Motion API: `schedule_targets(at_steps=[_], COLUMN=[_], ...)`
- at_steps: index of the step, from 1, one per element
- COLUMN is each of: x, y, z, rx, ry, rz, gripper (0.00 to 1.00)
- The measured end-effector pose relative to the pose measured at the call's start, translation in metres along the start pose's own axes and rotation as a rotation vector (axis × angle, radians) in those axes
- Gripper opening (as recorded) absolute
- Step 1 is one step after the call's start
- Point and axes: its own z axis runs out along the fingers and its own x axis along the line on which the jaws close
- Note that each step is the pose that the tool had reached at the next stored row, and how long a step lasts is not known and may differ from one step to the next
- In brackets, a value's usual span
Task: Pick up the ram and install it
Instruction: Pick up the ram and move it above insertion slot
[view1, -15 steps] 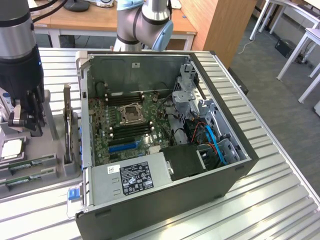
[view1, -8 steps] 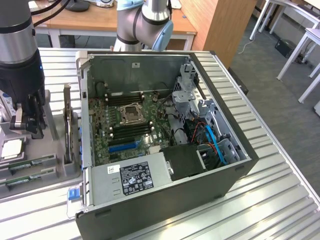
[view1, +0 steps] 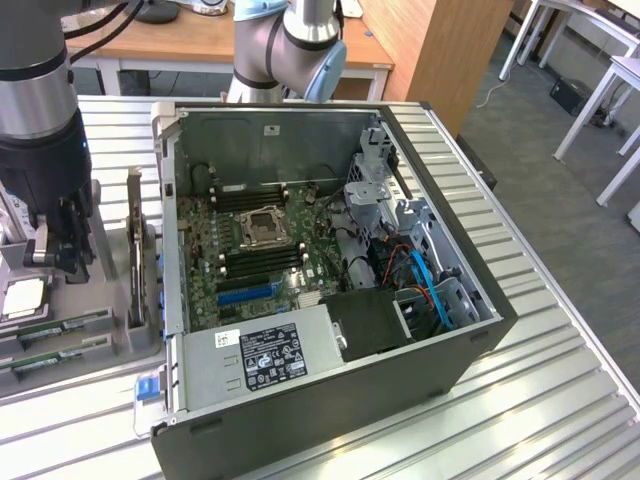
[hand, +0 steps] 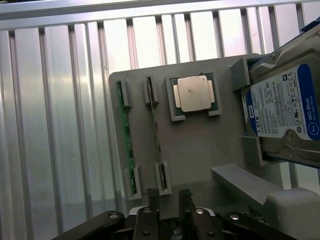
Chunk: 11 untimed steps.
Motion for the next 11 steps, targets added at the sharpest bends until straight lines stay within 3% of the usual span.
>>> schedule_targets(at_steps=[11], x=[0.0001], y=[-0.0003], z=[0.0052], rx=[0.0], ry=[0.0001], rz=[0.0], gripper=[0.3])
